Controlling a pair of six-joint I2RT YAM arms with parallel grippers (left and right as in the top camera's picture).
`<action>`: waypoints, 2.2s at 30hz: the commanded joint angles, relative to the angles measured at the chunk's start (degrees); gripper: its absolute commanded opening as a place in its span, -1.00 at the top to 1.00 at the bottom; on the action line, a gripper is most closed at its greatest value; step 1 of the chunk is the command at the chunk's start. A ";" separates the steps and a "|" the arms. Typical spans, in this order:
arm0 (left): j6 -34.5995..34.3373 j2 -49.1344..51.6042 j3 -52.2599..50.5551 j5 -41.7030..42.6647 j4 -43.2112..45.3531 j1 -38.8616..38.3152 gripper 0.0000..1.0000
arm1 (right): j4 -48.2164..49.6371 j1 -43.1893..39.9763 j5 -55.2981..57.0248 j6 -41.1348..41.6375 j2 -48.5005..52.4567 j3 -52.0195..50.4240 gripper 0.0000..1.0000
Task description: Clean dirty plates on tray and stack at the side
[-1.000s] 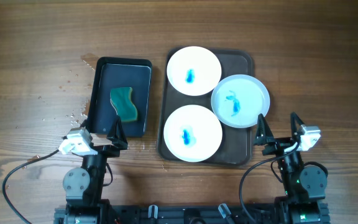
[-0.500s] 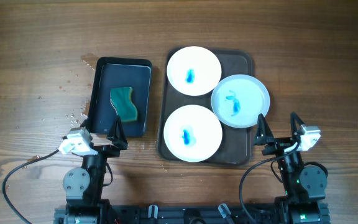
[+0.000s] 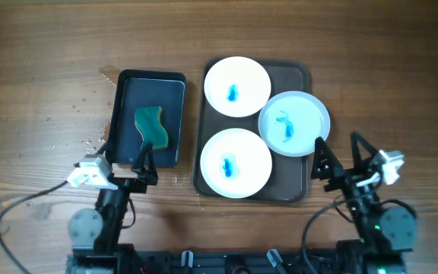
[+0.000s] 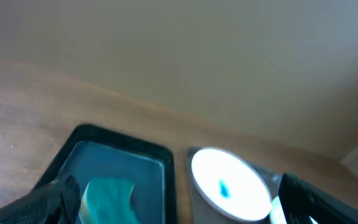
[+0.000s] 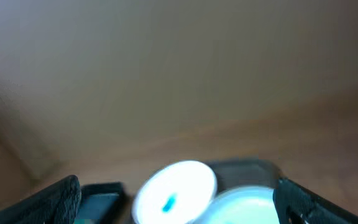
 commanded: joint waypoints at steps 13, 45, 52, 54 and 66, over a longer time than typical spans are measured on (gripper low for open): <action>-0.35 52.28 51.80 4.79 -45.31 -0.26 -1.00 | -50.97 0.48 -20.04 -2.82 49.20 56.35 -0.99; -4.83 100.39 55.76 -9.22 -33.73 -7.69 0.17 | -53.31 17.86 -12.96 -4.63 67.54 48.04 -0.11; -4.39 102.82 55.87 -9.25 -34.12 -8.61 0.92 | -53.05 17.86 -8.28 -4.83 67.67 45.46 -0.31; -4.35 100.52 57.37 -9.22 -37.07 -8.55 0.92 | -51.12 17.86 -8.46 -5.33 68.67 41.48 -0.28; -2.86 83.43 61.02 -0.81 -48.52 -8.63 0.93 | -32.89 17.86 -1.95 -3.54 92.70 38.80 0.70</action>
